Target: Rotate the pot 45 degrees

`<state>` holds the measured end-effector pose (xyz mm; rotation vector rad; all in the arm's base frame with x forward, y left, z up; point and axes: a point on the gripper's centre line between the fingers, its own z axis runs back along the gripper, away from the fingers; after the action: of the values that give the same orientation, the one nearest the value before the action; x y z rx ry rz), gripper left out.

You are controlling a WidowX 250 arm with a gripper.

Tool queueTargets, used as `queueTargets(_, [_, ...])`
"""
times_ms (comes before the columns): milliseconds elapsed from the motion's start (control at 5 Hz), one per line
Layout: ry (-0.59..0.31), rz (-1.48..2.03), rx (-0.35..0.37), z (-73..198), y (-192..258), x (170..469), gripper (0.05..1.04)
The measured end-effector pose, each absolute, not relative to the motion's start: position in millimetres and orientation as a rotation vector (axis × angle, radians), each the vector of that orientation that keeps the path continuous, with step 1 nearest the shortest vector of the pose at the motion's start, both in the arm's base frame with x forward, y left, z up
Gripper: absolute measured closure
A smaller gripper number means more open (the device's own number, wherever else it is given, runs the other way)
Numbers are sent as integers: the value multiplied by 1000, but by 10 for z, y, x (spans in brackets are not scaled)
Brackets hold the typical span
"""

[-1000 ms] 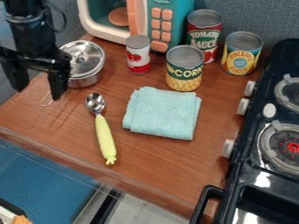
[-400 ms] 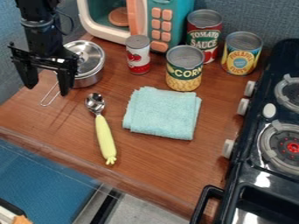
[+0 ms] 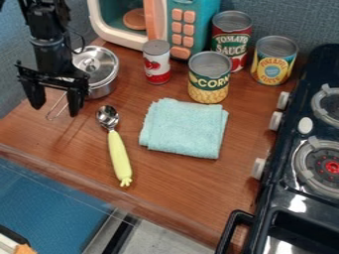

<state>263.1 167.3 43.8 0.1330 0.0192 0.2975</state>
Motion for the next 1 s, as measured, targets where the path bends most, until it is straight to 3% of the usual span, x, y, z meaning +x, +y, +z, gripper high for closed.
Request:
queueTargets(800, [-4, 246, 197, 223, 1564, 2756, 123])
queueTargets(1000, [8, 234, 183, 219, 1541, 2742, 294])
